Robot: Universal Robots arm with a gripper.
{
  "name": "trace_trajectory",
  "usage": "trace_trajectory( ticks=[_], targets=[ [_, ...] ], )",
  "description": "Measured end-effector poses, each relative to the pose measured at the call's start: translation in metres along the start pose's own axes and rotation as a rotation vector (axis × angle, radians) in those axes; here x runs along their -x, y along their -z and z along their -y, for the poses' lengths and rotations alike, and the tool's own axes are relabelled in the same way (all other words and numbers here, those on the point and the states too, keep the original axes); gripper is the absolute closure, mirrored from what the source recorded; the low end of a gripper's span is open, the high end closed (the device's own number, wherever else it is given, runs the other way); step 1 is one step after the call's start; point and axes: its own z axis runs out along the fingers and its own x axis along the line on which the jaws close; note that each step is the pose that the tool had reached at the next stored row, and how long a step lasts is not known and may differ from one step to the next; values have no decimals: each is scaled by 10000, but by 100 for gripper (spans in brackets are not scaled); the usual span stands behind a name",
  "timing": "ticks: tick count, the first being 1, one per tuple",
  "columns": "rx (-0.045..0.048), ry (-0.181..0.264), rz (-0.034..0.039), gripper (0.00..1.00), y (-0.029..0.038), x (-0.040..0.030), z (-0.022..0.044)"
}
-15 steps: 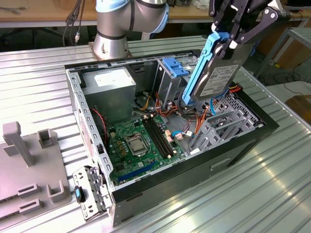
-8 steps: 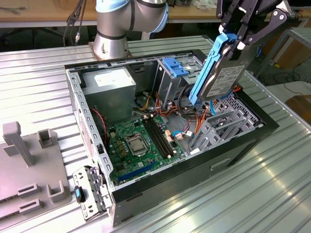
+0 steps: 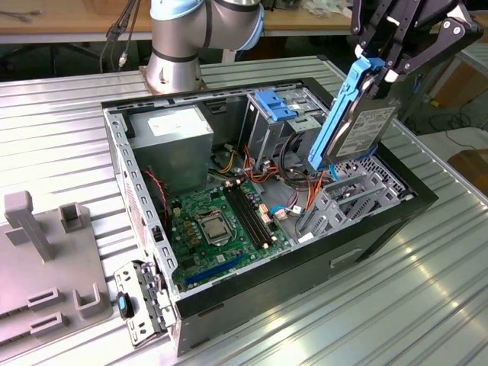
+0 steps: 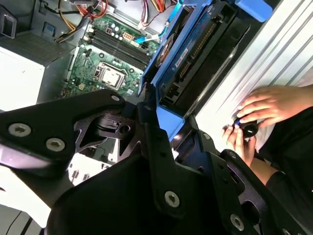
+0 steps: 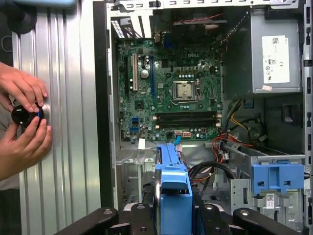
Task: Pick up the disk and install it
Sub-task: 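Insert the disk into the insertion slot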
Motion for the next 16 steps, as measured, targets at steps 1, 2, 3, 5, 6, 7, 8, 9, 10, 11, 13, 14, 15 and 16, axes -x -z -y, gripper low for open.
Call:
trace_trajectory(
  ticks=[1,2,3,5,6,7,8,9,10,11,13,14,15,16],
  targets=[
    [0,0,-6,63,-5,-3,17],
    [-1,0,-14,63,-10,-6,43],
    [-1,0,-19,63,-16,-8,67],
    [-1,0,-20,63,-23,-10,101],
    [-1,1,-19,63,-26,-12,115],
    [-1,0,-20,63,-33,-19,149],
    [-1,0,-18,63,-40,-24,176],
    [-1,1,-23,63,-43,-25,192],
    [-1,0,-25,63,-45,-25,208],
    [-2,0,-28,63,-48,-24,230],
    [-2,1,-36,63,-60,-24,256],
    [-2,1,-34,63,-75,-24,263],
    [-2,1,-35,63,-83,-24,269],
    [-1,0,-34,63,-96,-23,282]
  ],
)
